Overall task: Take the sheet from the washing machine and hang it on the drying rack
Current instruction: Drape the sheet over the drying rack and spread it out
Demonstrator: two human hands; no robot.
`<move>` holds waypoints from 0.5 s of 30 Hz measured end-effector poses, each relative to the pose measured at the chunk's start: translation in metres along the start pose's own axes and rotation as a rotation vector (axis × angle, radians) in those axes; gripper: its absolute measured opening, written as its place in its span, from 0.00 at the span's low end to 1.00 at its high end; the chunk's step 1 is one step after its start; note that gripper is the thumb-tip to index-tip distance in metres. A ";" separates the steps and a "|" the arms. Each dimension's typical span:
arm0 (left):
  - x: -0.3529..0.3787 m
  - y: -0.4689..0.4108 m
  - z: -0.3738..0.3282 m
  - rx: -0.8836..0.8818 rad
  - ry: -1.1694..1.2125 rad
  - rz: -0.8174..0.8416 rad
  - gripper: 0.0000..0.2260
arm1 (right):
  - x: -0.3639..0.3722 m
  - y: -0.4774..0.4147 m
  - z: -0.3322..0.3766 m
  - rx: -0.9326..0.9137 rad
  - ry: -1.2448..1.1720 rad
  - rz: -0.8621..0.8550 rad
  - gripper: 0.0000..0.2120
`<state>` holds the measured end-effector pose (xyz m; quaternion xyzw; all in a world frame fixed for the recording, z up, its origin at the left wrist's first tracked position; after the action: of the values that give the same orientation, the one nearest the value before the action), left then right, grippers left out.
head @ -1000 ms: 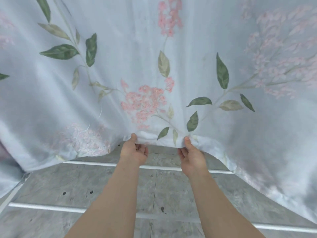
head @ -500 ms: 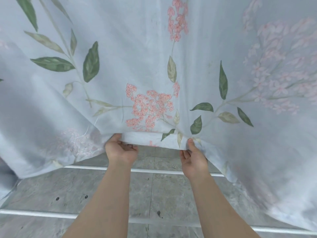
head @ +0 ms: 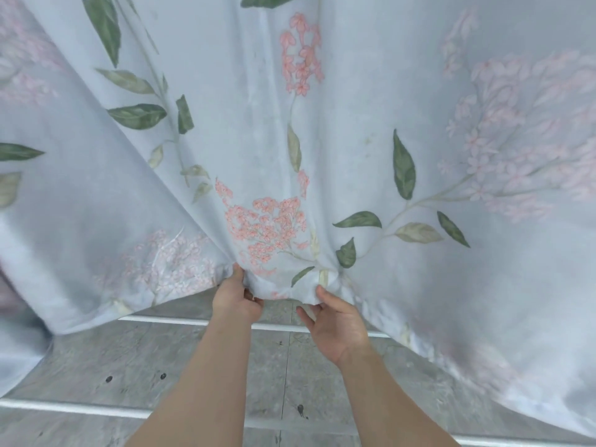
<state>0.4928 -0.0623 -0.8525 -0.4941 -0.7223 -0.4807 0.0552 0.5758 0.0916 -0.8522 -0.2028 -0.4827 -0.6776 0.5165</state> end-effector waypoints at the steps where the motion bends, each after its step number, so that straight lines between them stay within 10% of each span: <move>1: -0.002 -0.001 -0.001 -0.004 -0.014 0.006 0.12 | 0.001 0.000 0.001 0.000 0.014 -0.002 0.26; 15: -0.032 -0.011 -0.027 0.005 -0.180 -0.044 0.09 | -0.003 -0.011 0.008 -0.169 -0.116 -0.152 0.31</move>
<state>0.4897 -0.1043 -0.8631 -0.5193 -0.7362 -0.4335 -0.0195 0.5655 0.1003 -0.8554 -0.2474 -0.4669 -0.7401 0.4160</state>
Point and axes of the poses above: each hand's wrist, its own y-axis away from the middle knuckle, its own x-axis out of the palm, z = x × y, the point moved 9 cm from there along -y, towards the middle knuckle, and after that the axes turned 5 degrees about x, right-handed, at the moved point
